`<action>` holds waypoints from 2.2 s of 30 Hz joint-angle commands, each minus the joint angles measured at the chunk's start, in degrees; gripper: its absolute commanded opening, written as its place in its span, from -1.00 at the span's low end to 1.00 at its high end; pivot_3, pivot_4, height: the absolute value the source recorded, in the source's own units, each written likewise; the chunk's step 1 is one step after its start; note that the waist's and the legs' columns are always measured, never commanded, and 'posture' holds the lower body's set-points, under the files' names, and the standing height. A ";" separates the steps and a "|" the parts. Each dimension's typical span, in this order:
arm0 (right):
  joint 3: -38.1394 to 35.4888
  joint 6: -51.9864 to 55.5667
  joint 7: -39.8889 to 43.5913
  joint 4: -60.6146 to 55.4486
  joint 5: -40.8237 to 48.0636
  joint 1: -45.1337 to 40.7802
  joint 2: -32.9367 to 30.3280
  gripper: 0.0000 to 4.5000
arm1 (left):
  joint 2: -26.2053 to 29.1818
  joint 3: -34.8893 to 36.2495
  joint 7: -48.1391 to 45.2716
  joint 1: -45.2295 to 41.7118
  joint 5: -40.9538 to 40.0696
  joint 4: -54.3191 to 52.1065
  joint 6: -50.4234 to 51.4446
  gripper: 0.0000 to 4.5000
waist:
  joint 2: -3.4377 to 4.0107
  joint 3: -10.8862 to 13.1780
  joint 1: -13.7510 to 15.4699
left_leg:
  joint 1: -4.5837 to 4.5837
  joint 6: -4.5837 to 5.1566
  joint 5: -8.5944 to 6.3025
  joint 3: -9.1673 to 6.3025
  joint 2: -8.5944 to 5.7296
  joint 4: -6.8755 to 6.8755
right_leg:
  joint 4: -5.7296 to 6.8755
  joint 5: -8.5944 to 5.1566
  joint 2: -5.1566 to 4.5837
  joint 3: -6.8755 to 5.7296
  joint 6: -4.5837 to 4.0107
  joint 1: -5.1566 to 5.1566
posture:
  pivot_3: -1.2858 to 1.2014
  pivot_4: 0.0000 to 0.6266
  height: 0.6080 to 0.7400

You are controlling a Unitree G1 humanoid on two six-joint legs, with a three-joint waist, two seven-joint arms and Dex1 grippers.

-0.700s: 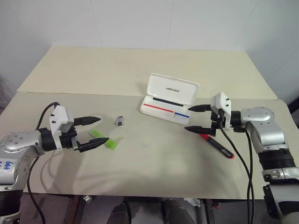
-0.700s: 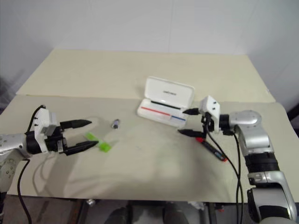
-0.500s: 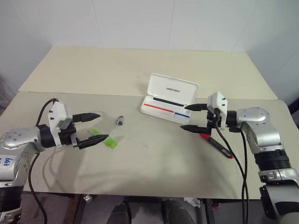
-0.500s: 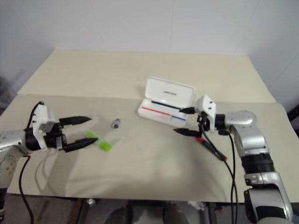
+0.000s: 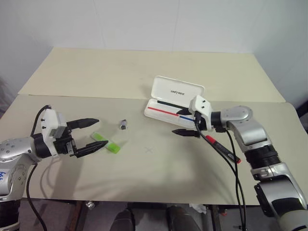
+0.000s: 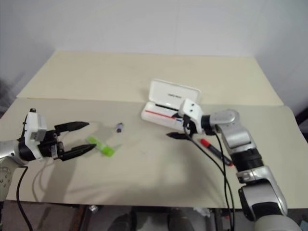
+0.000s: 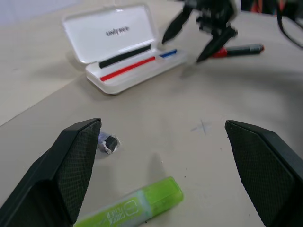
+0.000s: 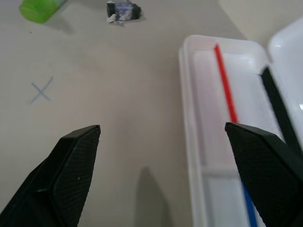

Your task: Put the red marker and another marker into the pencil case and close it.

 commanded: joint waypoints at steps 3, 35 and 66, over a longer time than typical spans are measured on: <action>2.76 1.48 -0.67 3.42 -4.45 -3.67 -0.04 1.00 | 0.55 1.21 -0.34 0.76 0.12 -0.60 -1.50 0.98 | -0.01 0.00 0.16 | -0.01 0.01 0.00 -0.01 -0.03 0.02 | 0.00 0.00 -0.03 -0.02 0.00 0.01 | 0.03 -0.52 1.00; 4.94 0.67 -1.70 14.27 -11.21 -7.92 1.55 0.43 | 1.38 2.46 1.65 1.64 -0.46 -3.38 -0.72 1.00 | -0.04 -0.02 -0.35 | 0.06 0.01 0.01 0.03 -0.03 0.00 | 0.07 -0.01 0.03 0.01 -0.02 0.00 | 0.03 -0.52 1.00; 1.45 2.89 5.57 -31.53 -0.38 12.04 -9.55 -0.99 | 0.72 -3.34 -1.05 -6.41 1.39 3.81 -2.90 1.00 | -0.03 -0.01 0.24 | 0.02 -0.03 0.02 -0.09 -0.04 -0.05 | 0.05 -0.07 0.02 -0.07 -0.05 0.01 | 0.03 -0.52 1.00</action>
